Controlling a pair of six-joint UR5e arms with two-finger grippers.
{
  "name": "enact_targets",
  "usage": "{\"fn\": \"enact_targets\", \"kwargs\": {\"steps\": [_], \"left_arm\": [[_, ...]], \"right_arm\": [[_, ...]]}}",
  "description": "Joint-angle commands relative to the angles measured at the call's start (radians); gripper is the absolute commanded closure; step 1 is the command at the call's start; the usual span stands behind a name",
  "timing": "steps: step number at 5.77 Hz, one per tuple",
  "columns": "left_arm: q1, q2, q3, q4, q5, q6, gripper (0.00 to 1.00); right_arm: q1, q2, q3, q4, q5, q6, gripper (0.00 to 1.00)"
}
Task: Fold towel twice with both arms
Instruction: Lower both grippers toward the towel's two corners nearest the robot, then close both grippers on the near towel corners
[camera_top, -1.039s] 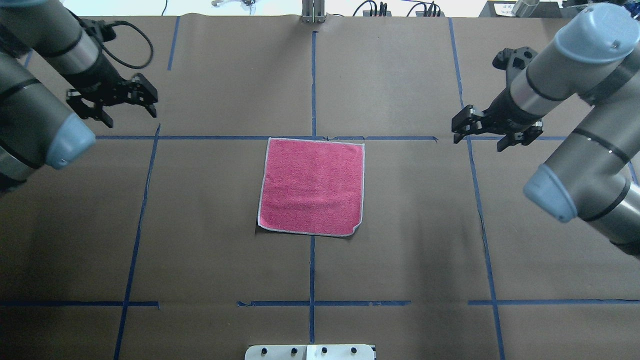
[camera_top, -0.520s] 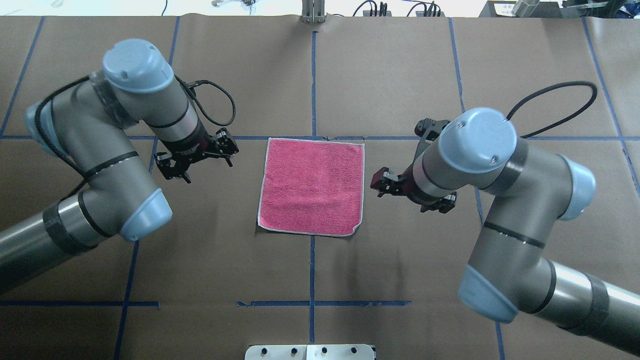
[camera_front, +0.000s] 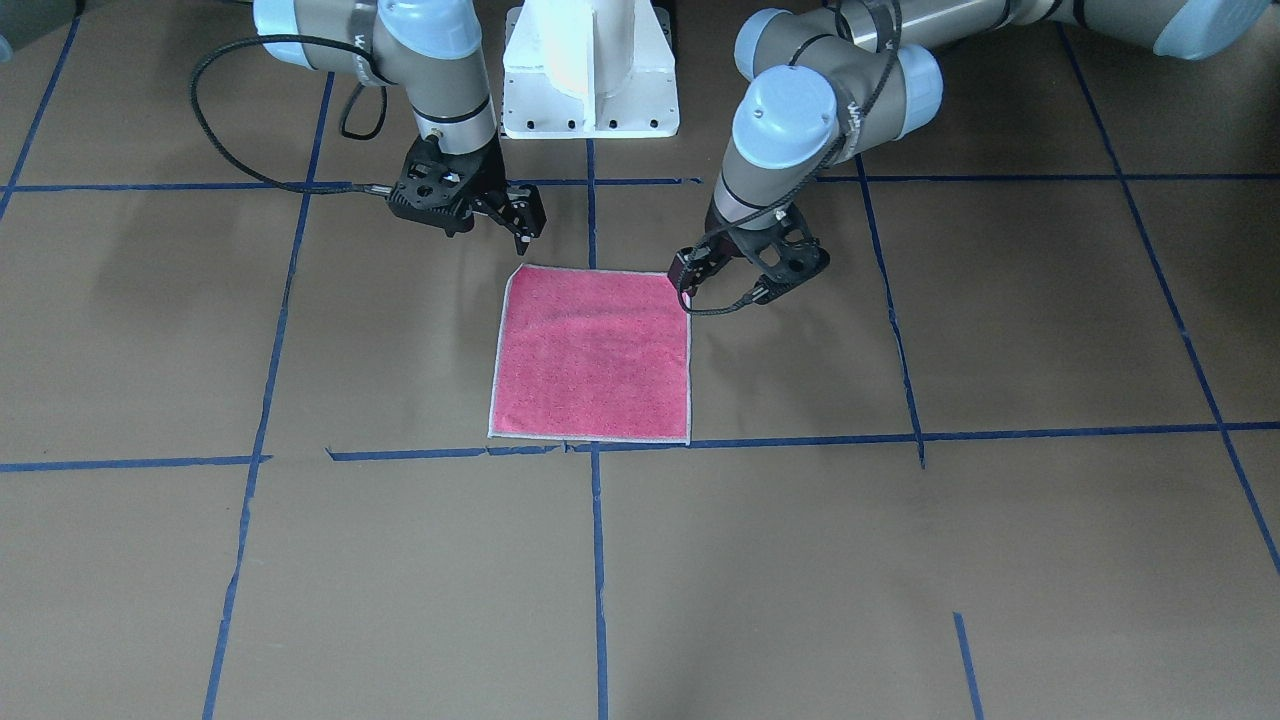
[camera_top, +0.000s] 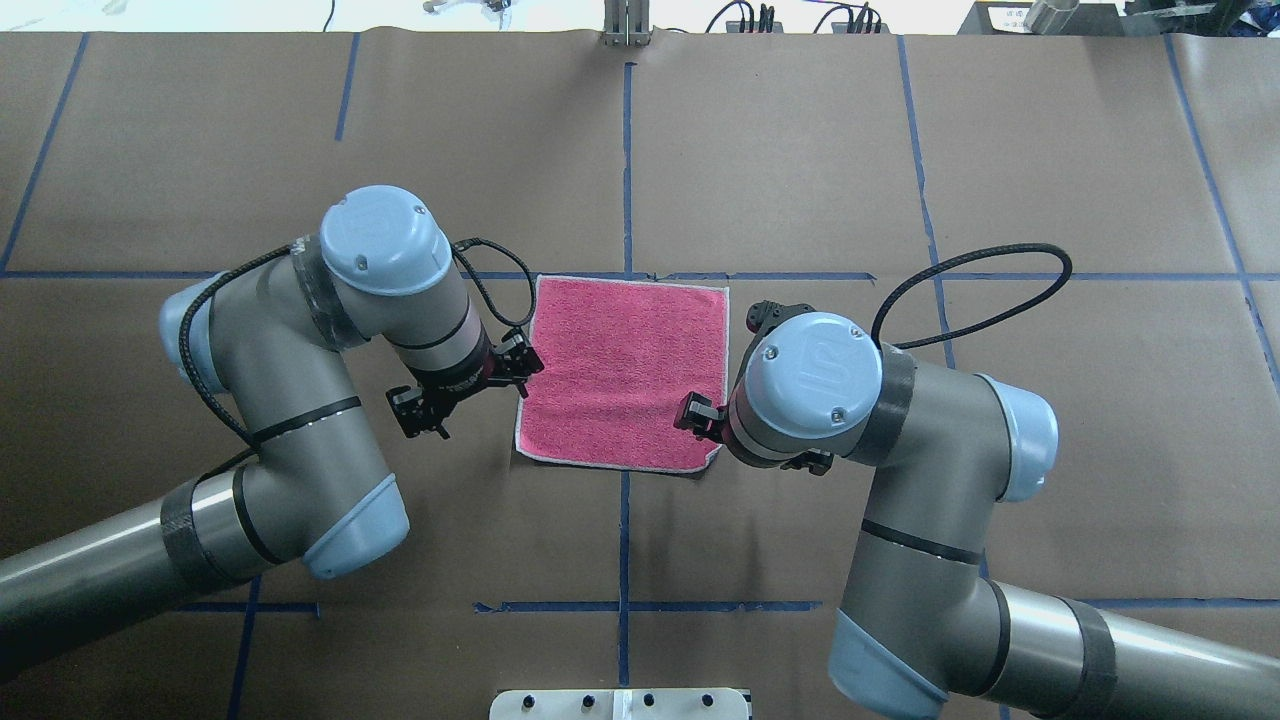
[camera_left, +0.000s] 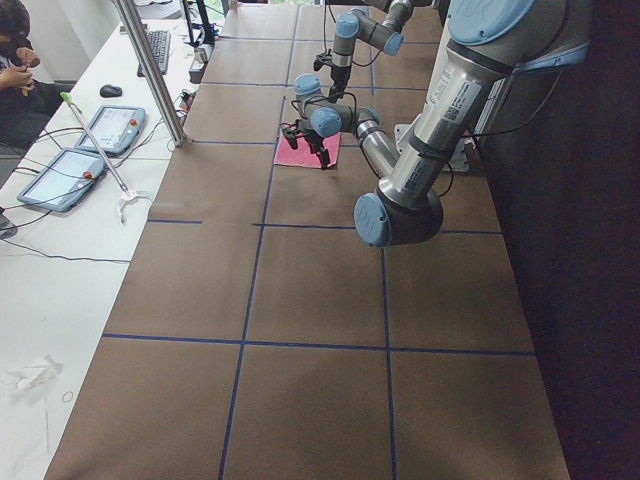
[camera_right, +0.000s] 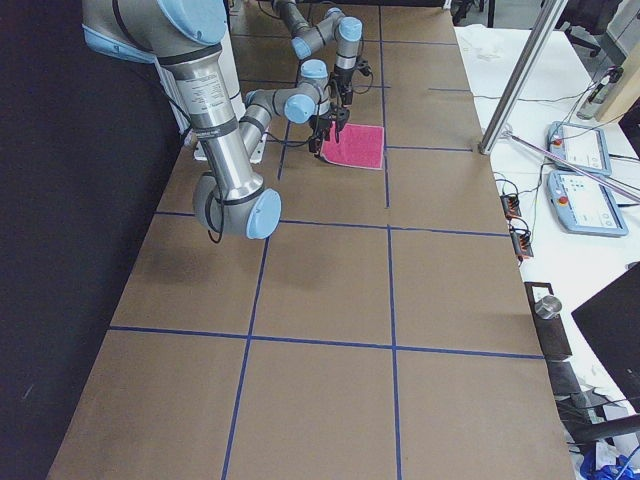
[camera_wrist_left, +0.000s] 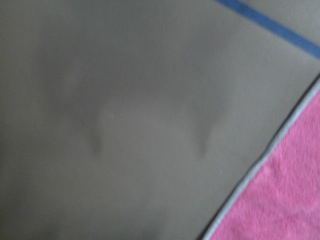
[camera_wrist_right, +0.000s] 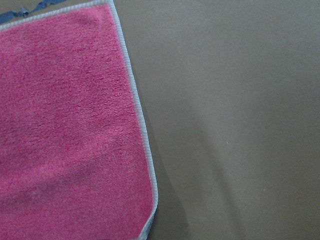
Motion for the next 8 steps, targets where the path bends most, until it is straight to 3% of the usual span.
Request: {"fn": "enact_targets", "kwargs": {"steps": [1, 2, 4, 8], "left_arm": [[0.040, -0.017, 0.001, -0.015, 0.030, -0.056, 0.00], [0.042, -0.008, 0.005, -0.037, 0.030, -0.059, 0.00], [0.043, -0.008, 0.021, -0.043, 0.031, -0.048, 0.00], [0.045, -0.008, 0.025, -0.046, 0.033, -0.051, 0.00]], "right_arm": [[-0.007, 0.031, -0.060, 0.013, -0.013, 0.047, 0.00], [-0.003, 0.034, -0.103, 0.019, -0.009, 0.046, 0.00], [0.017, 0.032, -0.185, 0.167, 0.021, 0.049, 0.00], [0.059, 0.052, -0.185, 0.160, 0.132, 0.130, 0.00]]}}
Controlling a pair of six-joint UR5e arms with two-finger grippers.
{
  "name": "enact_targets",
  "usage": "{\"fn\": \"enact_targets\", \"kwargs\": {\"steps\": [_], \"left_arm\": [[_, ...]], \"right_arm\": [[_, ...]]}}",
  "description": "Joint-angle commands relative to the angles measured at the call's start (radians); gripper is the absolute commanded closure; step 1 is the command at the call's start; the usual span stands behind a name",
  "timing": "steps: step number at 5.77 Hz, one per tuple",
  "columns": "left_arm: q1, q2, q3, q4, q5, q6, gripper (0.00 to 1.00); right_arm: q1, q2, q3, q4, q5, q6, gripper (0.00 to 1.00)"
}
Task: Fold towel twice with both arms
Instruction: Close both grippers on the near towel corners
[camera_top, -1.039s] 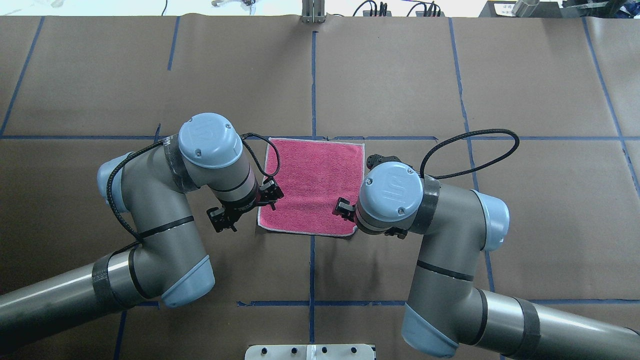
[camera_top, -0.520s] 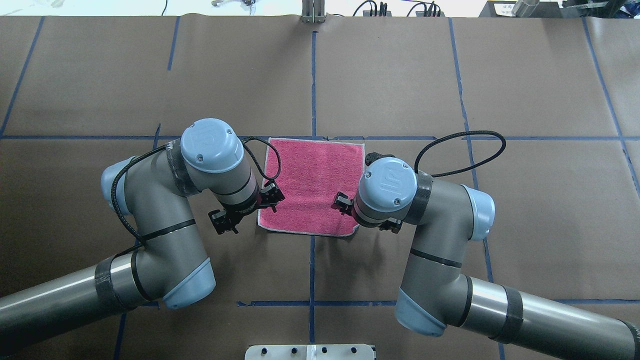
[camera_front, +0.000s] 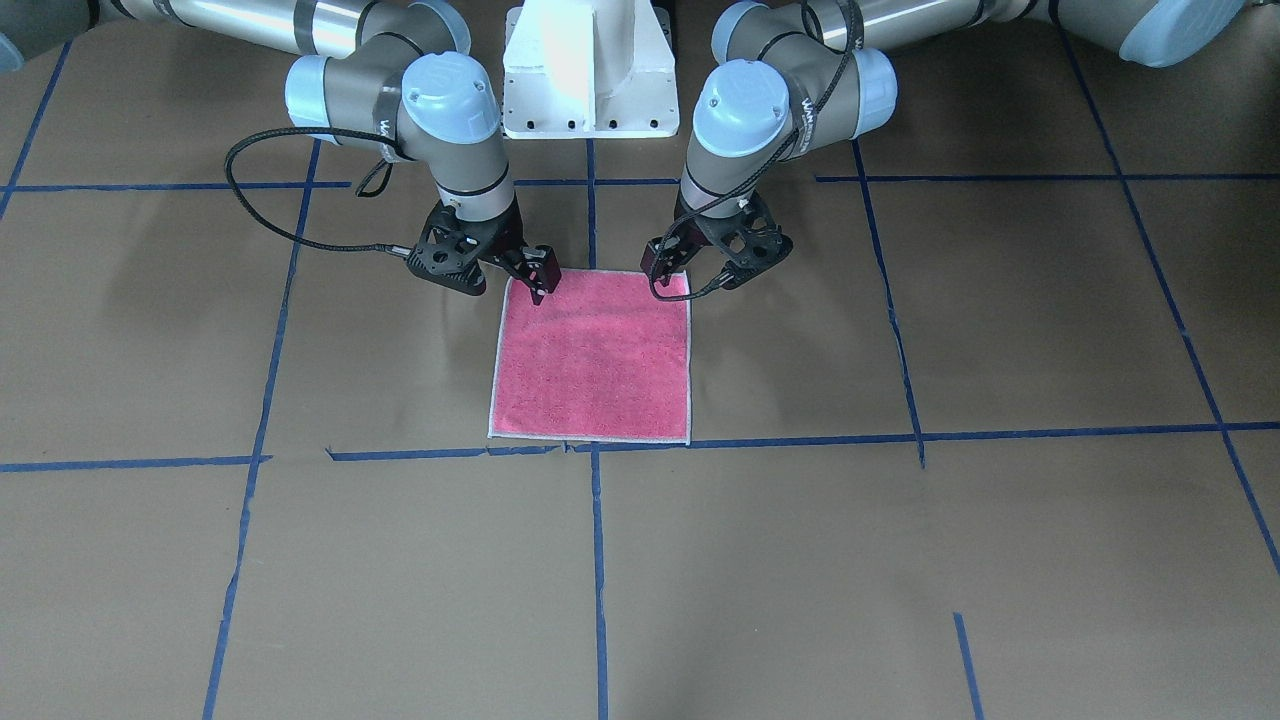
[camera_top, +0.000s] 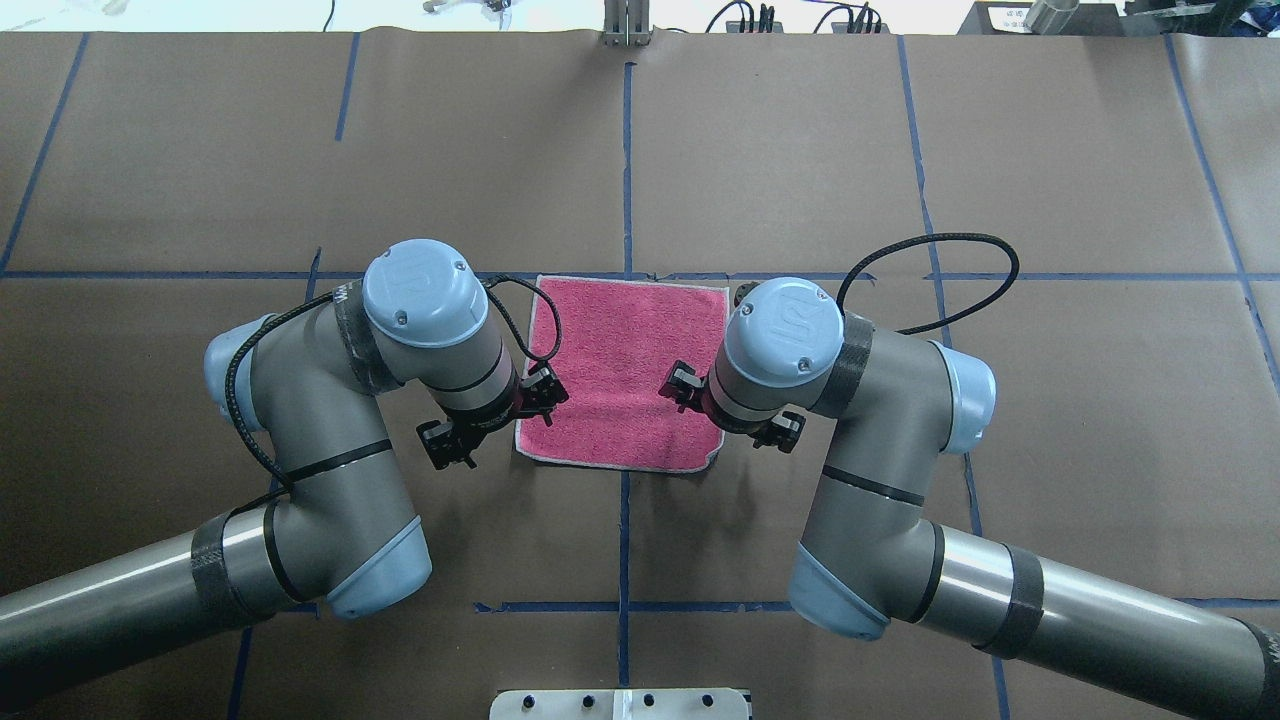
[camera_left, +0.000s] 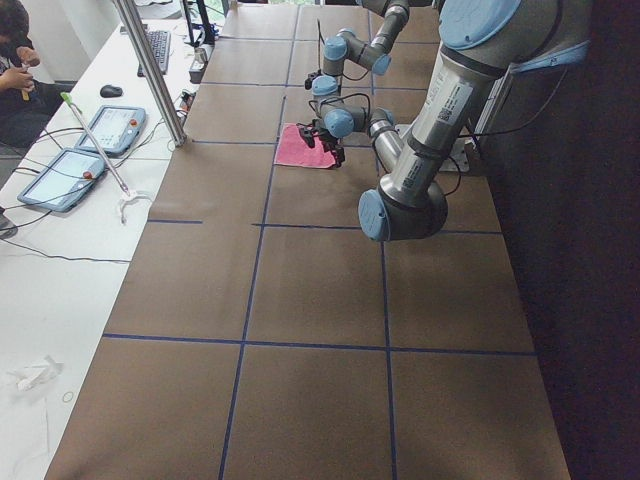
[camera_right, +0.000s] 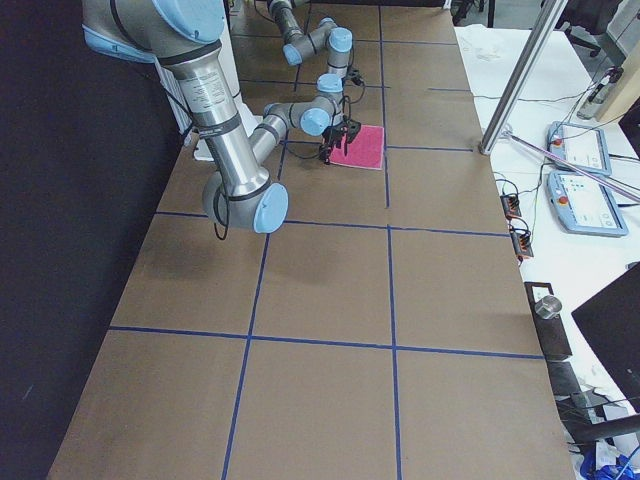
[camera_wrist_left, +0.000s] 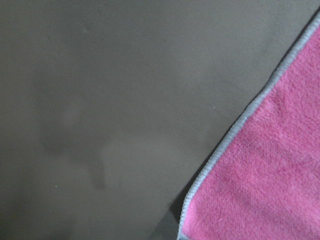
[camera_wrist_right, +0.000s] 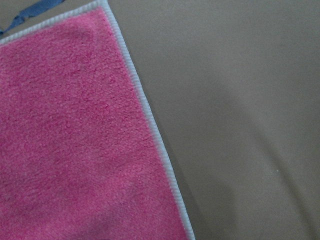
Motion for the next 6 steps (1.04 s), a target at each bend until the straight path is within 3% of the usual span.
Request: {"fn": "enact_targets", "kwargs": {"steps": [1, 6], "left_arm": [[0.000, 0.000, 0.000, -0.001, 0.000, -0.002, 0.00], [0.011, 0.000, 0.071, -0.062, 0.022, 0.003, 0.00]], "right_arm": [[-0.015, -0.007, 0.000, -0.001, 0.036, 0.037, 0.00], [-0.015, -0.009, 0.003, 0.008, 0.036, 0.047, 0.00]]}}
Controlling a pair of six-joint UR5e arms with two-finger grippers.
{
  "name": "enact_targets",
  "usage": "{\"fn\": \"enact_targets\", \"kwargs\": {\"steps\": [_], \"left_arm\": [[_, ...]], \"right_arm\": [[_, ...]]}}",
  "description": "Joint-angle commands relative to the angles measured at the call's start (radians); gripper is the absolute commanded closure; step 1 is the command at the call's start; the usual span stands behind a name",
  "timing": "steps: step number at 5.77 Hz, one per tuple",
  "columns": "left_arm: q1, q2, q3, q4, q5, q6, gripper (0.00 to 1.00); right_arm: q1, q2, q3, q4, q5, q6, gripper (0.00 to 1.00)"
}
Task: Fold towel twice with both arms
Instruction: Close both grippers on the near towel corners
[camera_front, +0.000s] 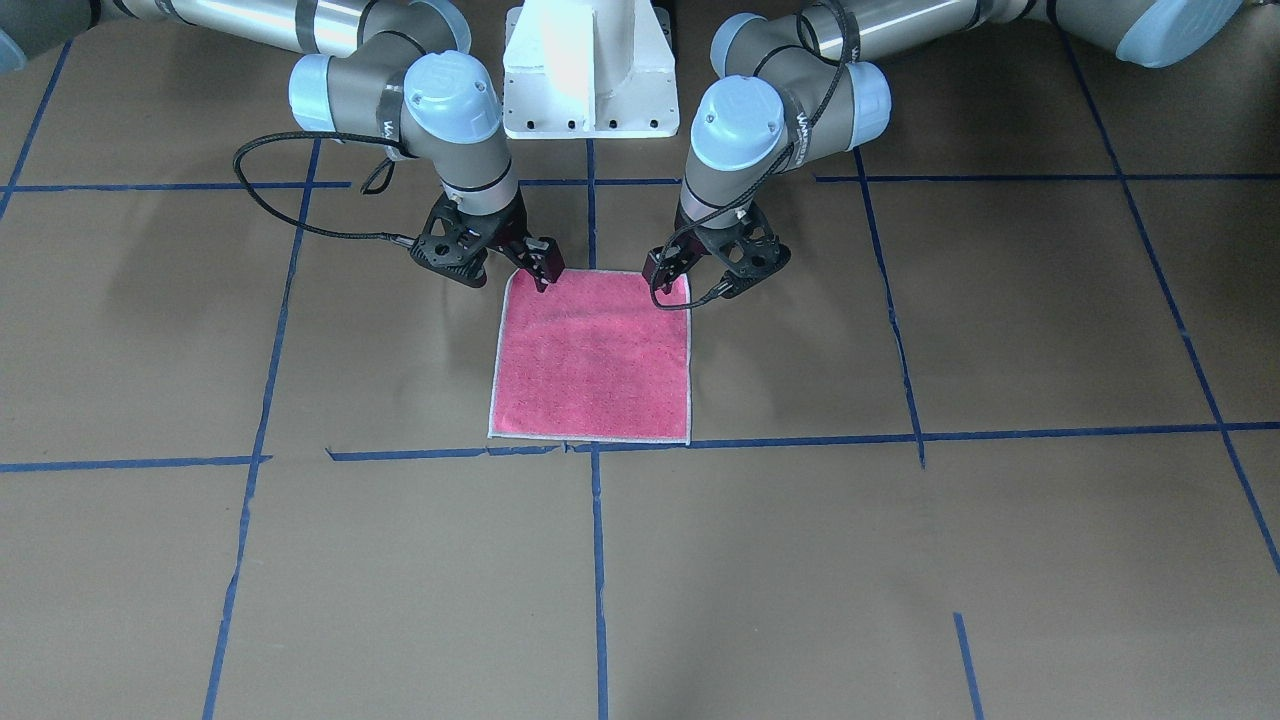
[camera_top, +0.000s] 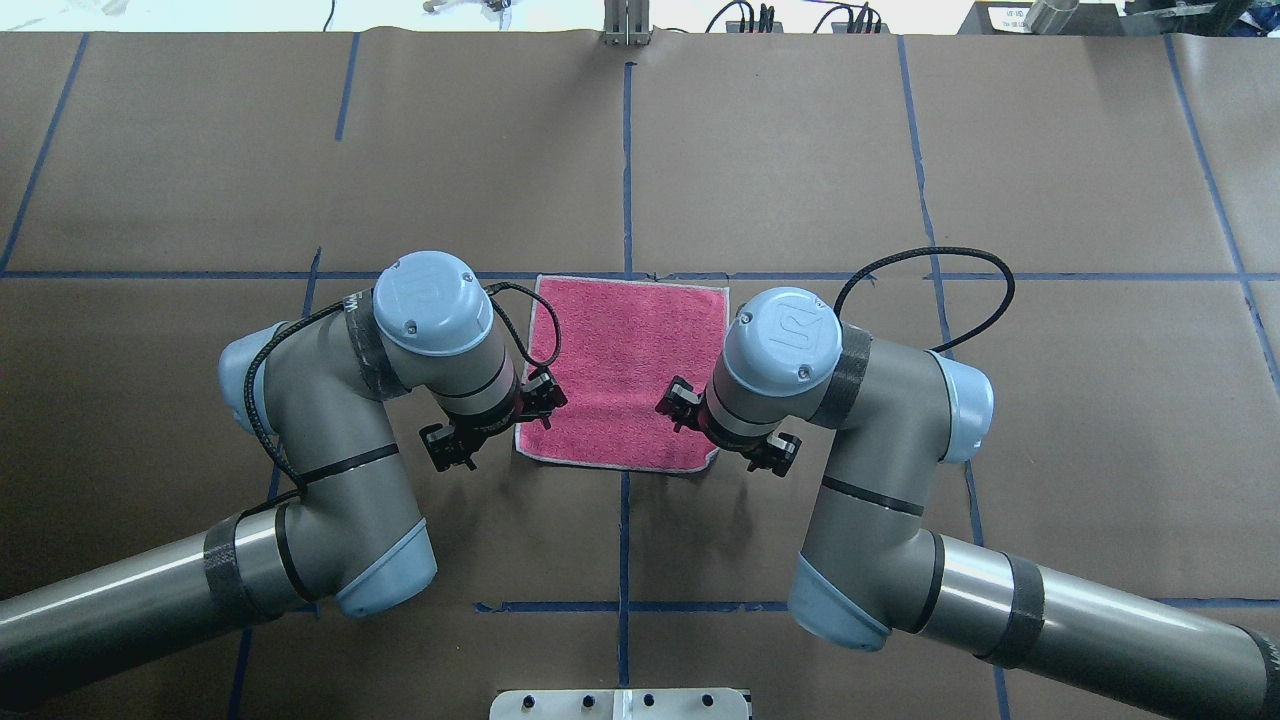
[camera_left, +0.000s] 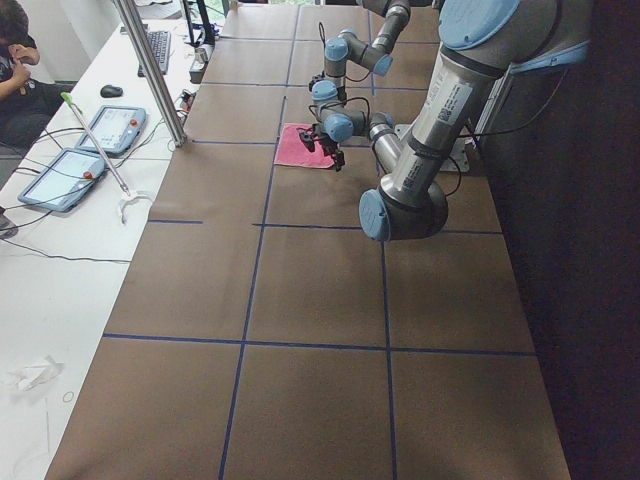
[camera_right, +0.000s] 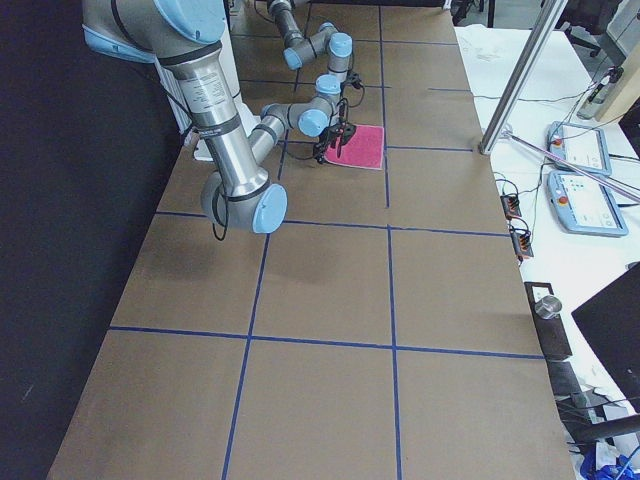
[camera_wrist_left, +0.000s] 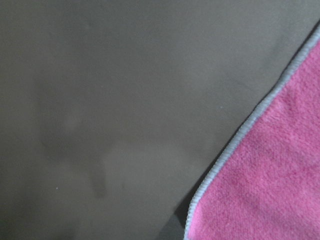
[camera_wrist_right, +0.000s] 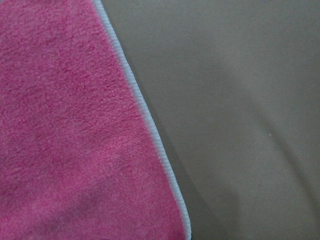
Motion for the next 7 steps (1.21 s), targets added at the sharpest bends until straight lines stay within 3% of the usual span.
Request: {"fn": "enact_targets", "kwargs": {"steps": [1, 7], "left_arm": [[0.002, -0.002, 0.021, -0.030, 0.005, 0.001, 0.09], [0.023, -0.009, 0.018, -0.030, 0.005, 0.006, 0.61]], "right_arm": [[0.000, -0.001, 0.000, 0.002, -0.001, 0.000, 0.00], [0.002, 0.004, 0.002, 0.002, -0.002, 0.003, 0.00]]}}
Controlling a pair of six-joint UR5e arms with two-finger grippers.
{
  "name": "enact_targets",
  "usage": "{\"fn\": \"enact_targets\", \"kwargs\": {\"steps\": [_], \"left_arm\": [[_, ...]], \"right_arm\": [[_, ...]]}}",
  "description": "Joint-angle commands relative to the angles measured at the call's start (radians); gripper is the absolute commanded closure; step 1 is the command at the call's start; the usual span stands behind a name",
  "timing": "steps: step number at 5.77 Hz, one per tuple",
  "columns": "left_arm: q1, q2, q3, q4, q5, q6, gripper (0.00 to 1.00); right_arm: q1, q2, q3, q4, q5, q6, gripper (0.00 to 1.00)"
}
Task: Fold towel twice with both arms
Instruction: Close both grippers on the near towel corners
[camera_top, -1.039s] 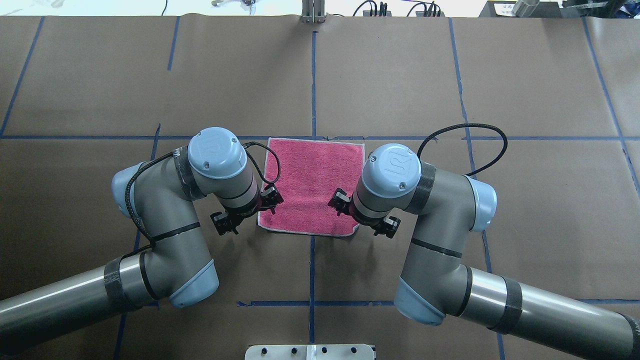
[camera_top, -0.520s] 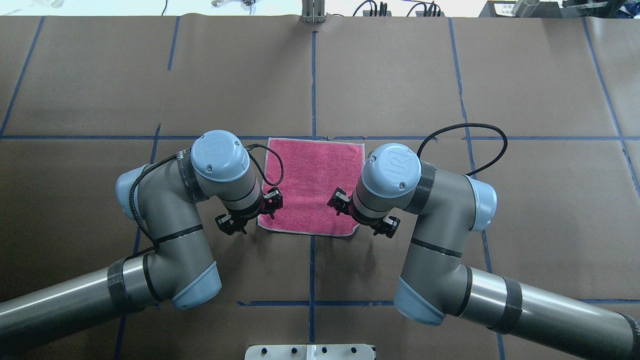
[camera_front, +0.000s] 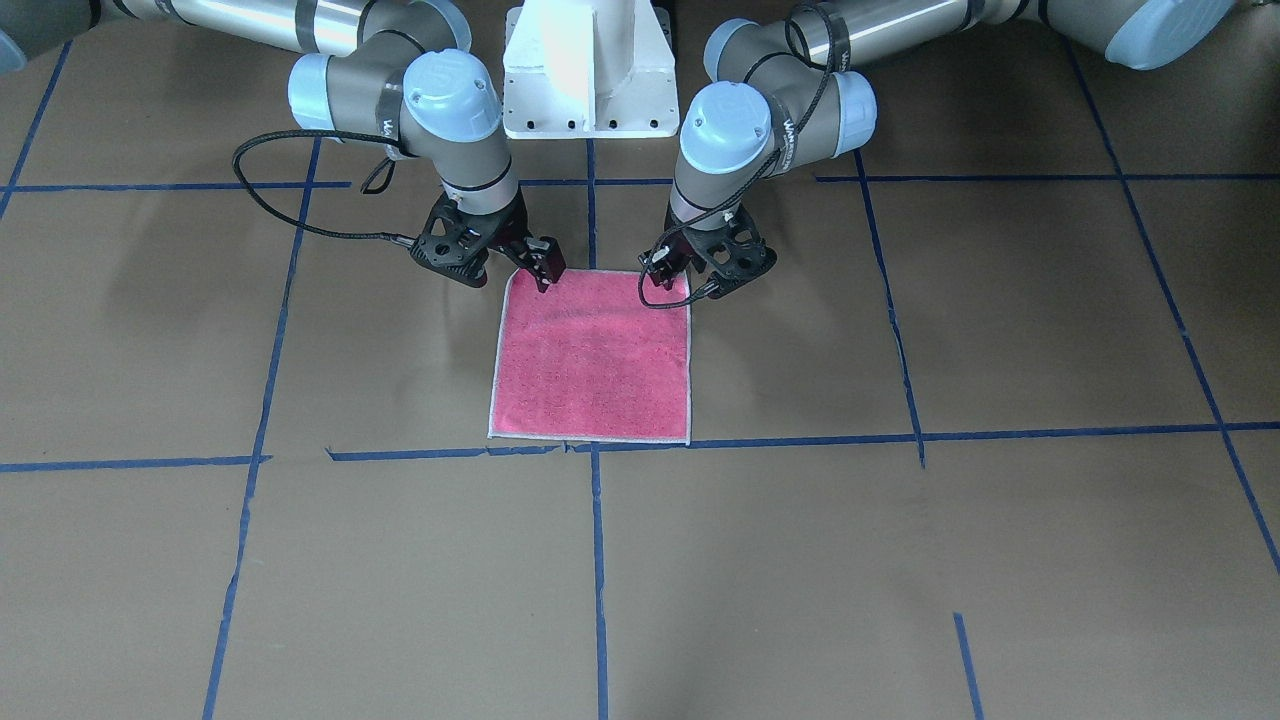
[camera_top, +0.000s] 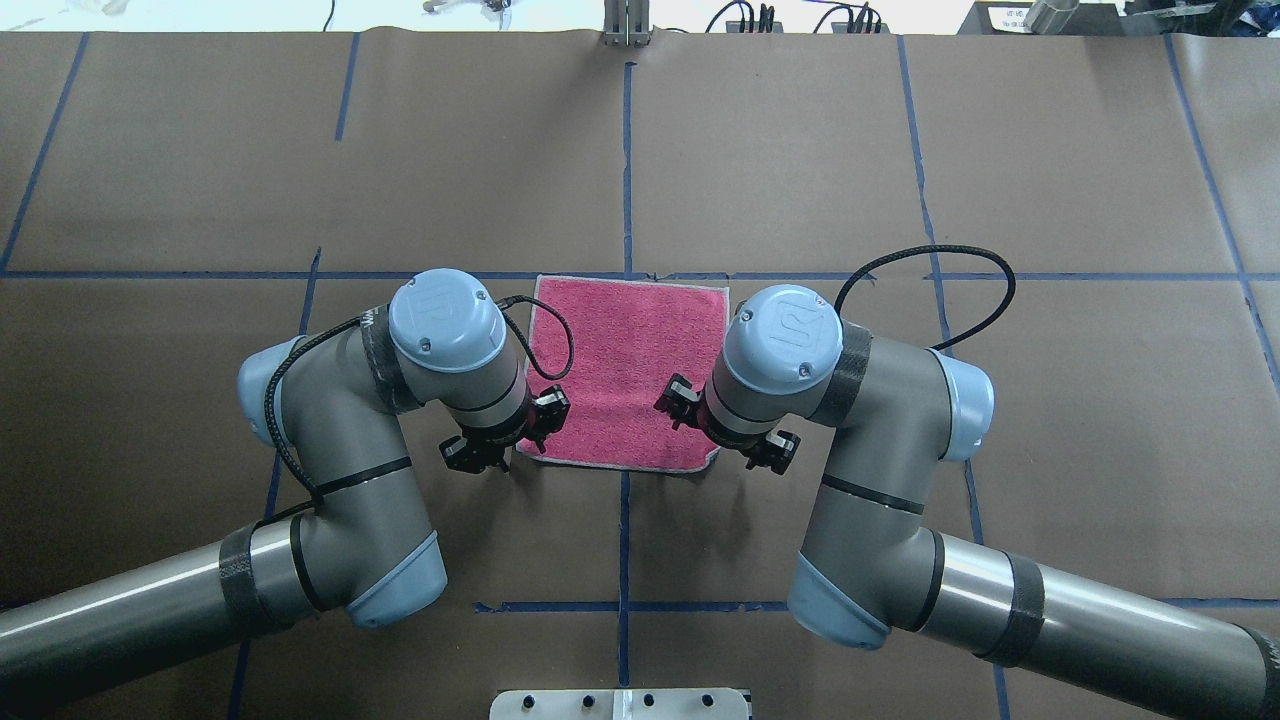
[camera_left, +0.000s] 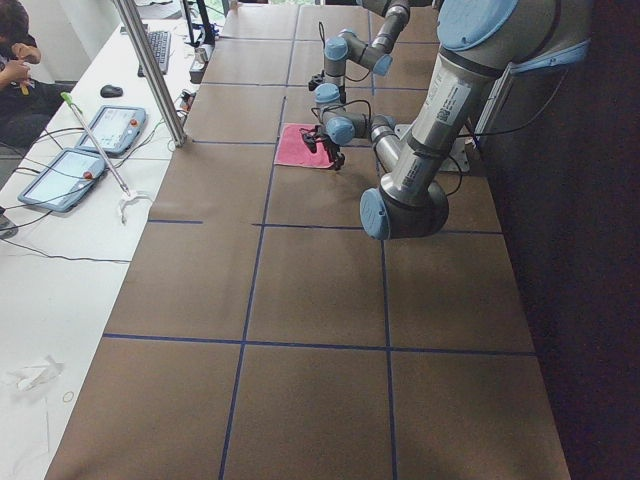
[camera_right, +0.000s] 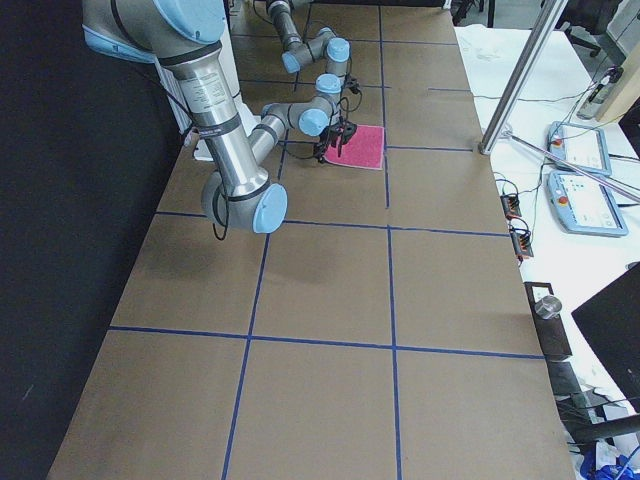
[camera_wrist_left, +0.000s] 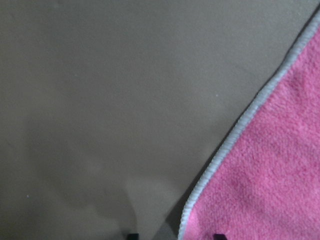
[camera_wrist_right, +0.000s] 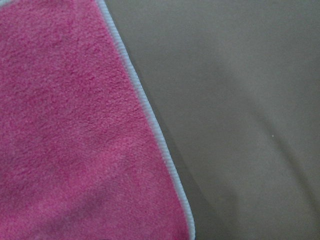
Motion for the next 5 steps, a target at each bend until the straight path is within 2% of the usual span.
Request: {"fn": "enact_targets", "kwargs": {"steps": [1, 5], "left_arm": [[0.001, -0.002, -0.001, -0.001, 0.000, 0.002, 0.72], [0.000, -0.002, -0.010, -0.001, 0.000, 0.004, 0.92]], "right_arm": [[0.000, 0.001, 0.000, 0.000, 0.000, 0.002, 0.00], [0.000, 0.003, 0.000, 0.000, 0.000, 0.005, 0.00]]}}
